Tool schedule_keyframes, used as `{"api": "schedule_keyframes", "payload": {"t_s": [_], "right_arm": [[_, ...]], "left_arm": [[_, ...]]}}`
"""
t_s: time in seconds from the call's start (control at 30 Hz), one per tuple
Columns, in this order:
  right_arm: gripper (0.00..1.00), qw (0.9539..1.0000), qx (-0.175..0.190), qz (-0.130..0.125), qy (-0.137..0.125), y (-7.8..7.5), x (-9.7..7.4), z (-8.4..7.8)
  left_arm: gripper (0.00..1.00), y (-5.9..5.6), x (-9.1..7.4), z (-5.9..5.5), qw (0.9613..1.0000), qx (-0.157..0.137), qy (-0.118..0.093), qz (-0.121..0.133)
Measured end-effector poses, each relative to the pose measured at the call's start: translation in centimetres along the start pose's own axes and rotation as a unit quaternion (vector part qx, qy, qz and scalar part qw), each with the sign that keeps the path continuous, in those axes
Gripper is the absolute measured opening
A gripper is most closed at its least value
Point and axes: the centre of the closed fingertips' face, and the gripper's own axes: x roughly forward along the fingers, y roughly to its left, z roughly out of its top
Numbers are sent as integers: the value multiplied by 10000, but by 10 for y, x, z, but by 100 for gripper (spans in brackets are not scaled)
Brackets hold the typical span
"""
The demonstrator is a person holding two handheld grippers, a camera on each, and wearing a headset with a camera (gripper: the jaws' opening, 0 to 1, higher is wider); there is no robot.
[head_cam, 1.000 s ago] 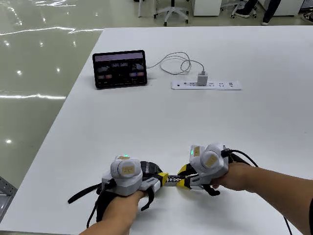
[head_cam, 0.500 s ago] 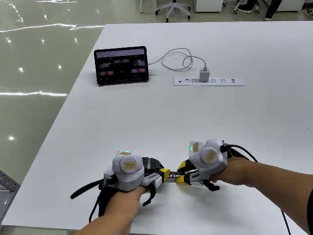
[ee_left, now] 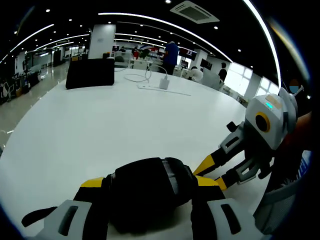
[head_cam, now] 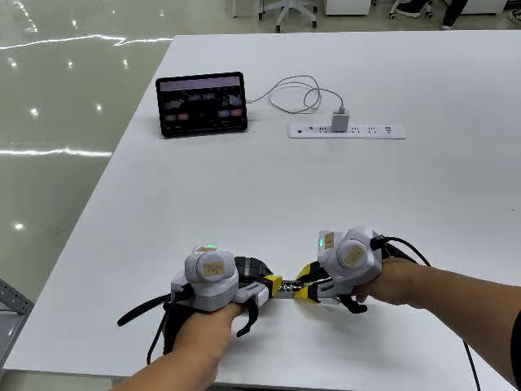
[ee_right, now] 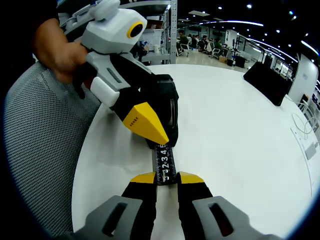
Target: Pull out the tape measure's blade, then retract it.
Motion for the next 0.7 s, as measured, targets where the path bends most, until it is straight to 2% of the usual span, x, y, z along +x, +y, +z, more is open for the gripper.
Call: {"api": "schedule_keyframes", "payload": {"t_s": [0.7], "right_arm": [[11, 10000, 17, 25, -92, 4, 18, 17]], "left_arm": [[63, 0, 1, -1, 10000, -28, -4, -19]]}}
